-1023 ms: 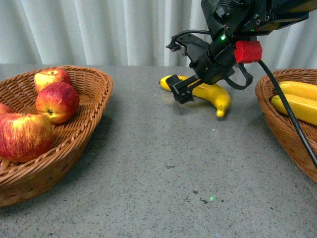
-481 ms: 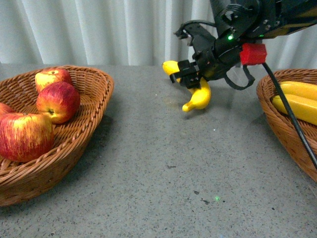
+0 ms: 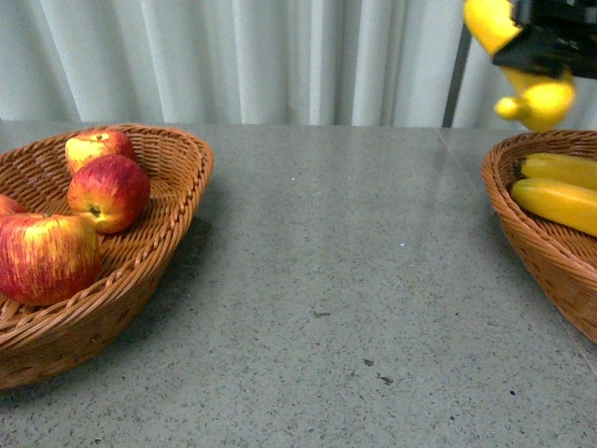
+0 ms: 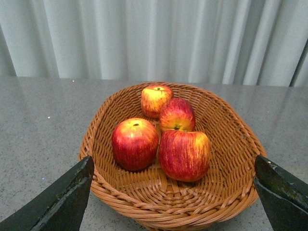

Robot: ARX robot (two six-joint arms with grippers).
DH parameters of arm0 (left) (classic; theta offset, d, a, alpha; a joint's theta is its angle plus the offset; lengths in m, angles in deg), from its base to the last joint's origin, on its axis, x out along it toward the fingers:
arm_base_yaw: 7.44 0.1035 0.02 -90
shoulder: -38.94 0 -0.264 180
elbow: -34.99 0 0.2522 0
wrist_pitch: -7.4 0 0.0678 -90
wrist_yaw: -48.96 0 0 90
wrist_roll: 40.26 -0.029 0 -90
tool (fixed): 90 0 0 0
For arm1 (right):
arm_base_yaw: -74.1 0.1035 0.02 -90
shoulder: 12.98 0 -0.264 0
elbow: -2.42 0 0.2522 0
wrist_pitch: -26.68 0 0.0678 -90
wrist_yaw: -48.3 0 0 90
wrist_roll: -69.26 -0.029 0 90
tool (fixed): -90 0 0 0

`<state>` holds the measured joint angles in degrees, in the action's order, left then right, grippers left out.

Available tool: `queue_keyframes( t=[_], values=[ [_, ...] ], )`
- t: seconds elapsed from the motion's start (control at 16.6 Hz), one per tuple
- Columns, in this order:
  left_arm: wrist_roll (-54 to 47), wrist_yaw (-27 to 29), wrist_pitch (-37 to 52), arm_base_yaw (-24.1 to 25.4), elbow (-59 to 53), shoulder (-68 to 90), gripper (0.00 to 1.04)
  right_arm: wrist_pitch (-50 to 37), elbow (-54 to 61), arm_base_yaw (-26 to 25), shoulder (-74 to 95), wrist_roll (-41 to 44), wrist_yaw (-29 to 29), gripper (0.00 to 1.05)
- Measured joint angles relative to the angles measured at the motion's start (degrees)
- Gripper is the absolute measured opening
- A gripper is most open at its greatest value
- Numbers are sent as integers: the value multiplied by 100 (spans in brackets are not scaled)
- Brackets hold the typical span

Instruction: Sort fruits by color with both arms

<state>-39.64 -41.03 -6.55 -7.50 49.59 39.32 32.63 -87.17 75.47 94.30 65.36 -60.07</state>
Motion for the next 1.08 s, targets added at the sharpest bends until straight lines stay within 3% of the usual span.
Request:
queue_keyframes(
  t=[0.24, 0.42, 0.72, 1.08],
  values=[
    [0, 2, 0, 0, 0, 0, 98, -522, 2044, -986, -1384, 758, -50, 36],
    [0, 4, 0, 0, 0, 0, 98, -503, 2942, -1322, -1606, 1261, -105, 36],
    [0, 0, -2, 0, 0, 0, 98, -603, 3069, -1261, -2146, 1351, -549, 98],
    [0, 2, 0, 0, 0, 0, 98, -890, 3576, -1491, -4122, 317, -1469, 98]
  ],
)
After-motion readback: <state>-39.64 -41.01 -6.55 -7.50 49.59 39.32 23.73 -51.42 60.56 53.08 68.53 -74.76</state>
